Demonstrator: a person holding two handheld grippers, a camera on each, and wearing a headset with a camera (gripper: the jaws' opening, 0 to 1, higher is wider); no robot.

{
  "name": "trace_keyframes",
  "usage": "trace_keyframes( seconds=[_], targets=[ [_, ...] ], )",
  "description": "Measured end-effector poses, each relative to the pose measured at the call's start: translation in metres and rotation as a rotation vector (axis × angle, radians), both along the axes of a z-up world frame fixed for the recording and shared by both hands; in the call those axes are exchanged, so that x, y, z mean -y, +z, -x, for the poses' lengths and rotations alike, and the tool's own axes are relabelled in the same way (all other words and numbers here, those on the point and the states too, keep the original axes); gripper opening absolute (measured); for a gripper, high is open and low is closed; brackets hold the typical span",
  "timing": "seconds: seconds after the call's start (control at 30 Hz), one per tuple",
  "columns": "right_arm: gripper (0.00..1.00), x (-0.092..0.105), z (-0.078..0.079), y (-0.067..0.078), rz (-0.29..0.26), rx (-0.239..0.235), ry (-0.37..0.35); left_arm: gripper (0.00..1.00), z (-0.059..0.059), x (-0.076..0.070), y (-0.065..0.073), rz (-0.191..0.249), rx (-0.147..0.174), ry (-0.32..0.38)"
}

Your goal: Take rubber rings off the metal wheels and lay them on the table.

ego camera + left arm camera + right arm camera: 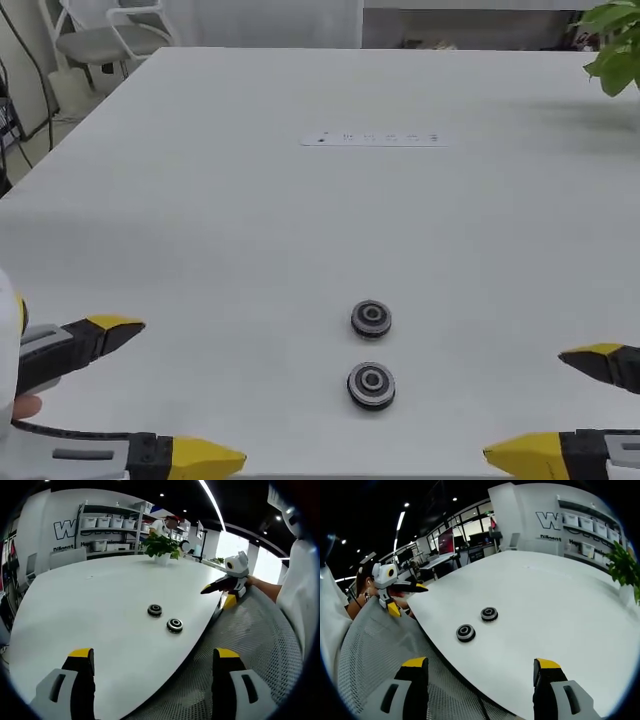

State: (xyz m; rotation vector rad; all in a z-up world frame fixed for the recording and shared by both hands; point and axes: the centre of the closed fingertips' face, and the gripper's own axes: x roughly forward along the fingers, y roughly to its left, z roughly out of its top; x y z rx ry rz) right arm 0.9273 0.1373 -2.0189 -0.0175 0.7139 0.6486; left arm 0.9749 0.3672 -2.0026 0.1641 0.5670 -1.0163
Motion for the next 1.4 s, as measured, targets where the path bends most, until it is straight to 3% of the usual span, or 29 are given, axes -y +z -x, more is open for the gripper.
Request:
trace_keyframes(
  seconds=[0.73, 0.93, 1.03, 1.23, 1.33, 1.37, 1.4],
  targets=[
    [0.86, -0.002, 0.002, -0.001, 0.006, -0.003, 0.017, 0.98, -0.005, -0.004, 0.001, 0.019, 0.005, 0.036],
    [0.86, -0.001, 0.000, 0.000, 0.000, 0.003, 0.005, 0.97, -0.004, -0.003, 0.000, 0.015, -0.001, 0.023],
    [0.86, -0.001, 0.000, 0.001, -0.007, 0.002, 0.004, 0.97, -0.003, -0.003, -0.002, -0.009, 0.003, 0.017],
    [0.86, -0.003, 0.002, 0.000, -0.005, 0.001, 0.018, 0.97, -0.002, -0.001, 0.001, -0.016, 0.026, 0.007],
    [0.86, -0.003, 0.001, 0.001, -0.016, 0.002, 0.014, 0.96, -0.001, 0.005, 0.007, 0.008, 0.040, -0.008],
    [0.85, -0.003, 0.002, 0.001, -0.007, 0.003, 0.019, 0.97, 0.001, 0.010, 0.012, 0.015, 0.081, -0.051],
    [0.85, -0.003, 0.002, 0.001, -0.006, 0.004, 0.022, 0.97, 0.003, 0.010, 0.012, -0.011, 0.099, -0.079]
  ],
)
